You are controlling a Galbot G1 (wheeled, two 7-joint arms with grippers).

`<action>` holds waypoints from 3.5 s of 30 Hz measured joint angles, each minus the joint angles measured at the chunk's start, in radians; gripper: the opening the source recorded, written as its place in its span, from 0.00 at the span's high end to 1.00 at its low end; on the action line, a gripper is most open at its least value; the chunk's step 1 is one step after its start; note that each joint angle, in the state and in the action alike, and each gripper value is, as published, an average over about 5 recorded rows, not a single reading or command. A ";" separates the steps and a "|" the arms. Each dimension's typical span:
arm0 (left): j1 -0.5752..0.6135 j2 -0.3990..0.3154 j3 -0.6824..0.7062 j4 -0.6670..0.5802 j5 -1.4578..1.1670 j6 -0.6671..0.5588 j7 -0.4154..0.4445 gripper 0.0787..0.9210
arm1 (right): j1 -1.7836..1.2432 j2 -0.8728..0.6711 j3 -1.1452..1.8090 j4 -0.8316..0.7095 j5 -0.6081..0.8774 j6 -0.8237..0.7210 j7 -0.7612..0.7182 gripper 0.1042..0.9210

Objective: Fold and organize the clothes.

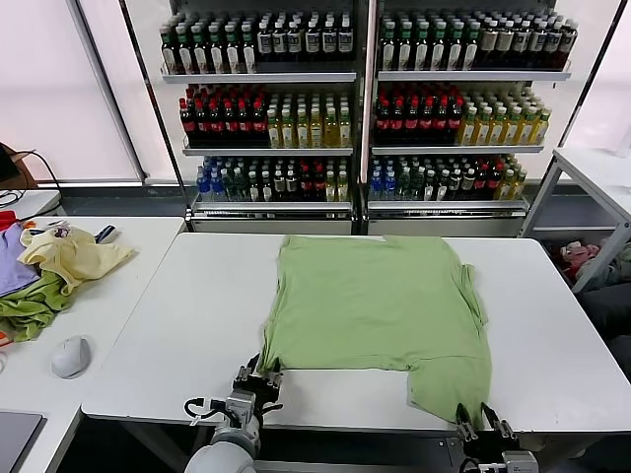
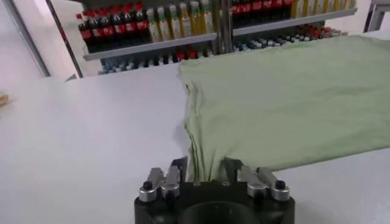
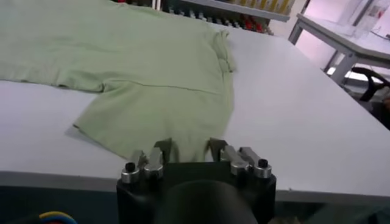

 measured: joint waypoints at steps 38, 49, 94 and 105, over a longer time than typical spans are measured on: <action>-0.106 0.058 -0.030 -0.042 -0.197 -0.091 0.016 0.99 | 0.304 -0.170 0.032 -0.052 0.195 0.137 -0.010 0.99; -0.239 0.036 -0.004 0.075 -0.254 -0.101 0.016 0.98 | 0.506 -0.229 -0.026 -0.225 0.209 0.151 0.004 0.99; -0.385 0.008 0.030 0.309 -0.225 -0.055 0.019 0.15 | 0.624 -0.185 -0.076 -0.464 0.094 0.070 -0.028 0.13; -0.414 -0.002 0.047 0.340 -0.274 -0.012 0.007 0.25 | 0.624 -0.183 -0.087 -0.501 0.137 0.025 -0.021 0.48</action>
